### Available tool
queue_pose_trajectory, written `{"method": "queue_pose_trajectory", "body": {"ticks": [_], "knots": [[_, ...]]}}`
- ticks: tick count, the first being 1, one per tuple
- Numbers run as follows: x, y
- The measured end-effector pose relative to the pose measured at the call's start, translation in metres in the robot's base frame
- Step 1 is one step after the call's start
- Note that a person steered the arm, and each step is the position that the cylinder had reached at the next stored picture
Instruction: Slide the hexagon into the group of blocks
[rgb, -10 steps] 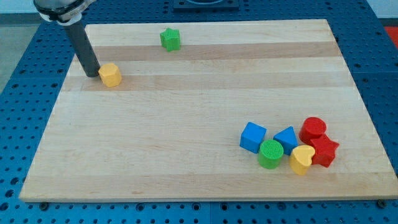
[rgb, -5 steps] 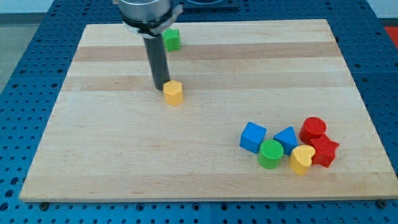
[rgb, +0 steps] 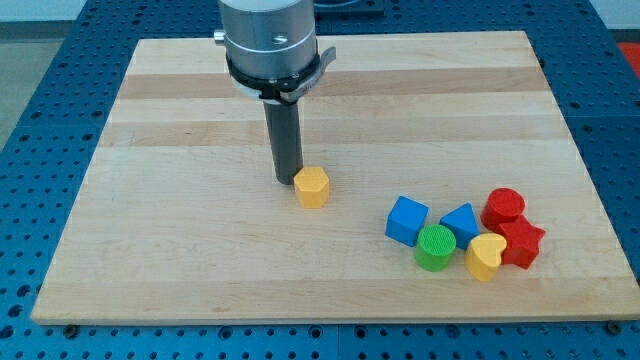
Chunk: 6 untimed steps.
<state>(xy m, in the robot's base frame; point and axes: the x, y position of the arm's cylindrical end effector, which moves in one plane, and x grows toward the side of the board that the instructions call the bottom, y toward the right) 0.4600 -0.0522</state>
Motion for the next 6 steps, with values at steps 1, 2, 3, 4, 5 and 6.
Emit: {"method": "queue_pose_trajectory", "body": {"ticks": [1,2,3,4,5,6], "knots": [[0.013,0.001],[0.037,0.000],[0.041,0.000],[0.055,0.001],[0.066,0.005],[0.065,0.006]]}}
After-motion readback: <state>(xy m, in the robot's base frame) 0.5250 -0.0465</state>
